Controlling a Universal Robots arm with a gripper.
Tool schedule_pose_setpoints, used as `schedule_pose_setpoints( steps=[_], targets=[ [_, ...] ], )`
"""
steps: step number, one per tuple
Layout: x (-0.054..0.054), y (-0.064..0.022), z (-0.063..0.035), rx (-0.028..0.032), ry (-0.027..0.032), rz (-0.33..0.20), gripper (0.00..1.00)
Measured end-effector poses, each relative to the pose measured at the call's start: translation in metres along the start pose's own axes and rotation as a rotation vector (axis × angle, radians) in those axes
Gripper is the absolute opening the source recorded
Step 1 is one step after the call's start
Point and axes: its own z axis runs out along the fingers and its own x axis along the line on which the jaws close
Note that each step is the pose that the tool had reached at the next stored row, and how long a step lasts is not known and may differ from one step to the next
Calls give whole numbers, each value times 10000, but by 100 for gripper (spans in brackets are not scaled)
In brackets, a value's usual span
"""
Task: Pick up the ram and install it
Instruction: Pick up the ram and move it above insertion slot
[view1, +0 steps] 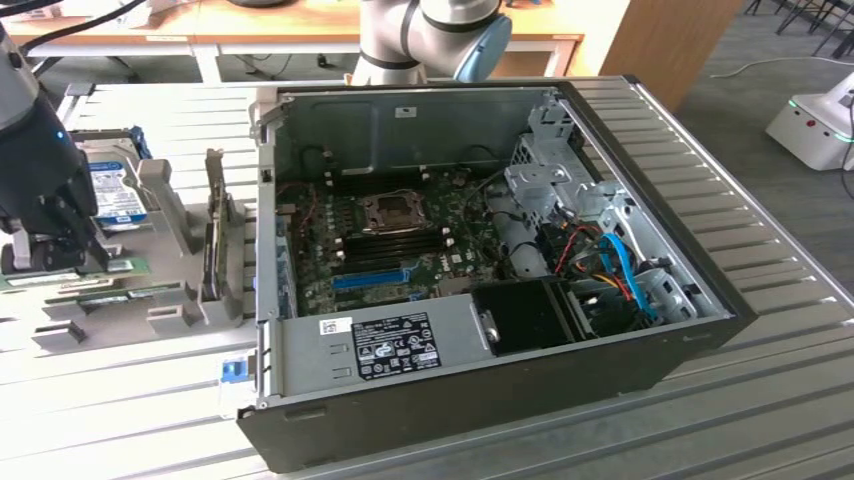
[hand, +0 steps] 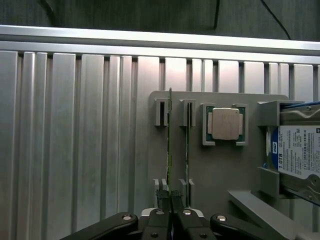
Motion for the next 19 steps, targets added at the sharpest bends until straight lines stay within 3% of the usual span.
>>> schedule_pose_setpoints(
  steps=[19],
  targets=[
    [-21,7,-353,1,25,-1,13]
  ],
)
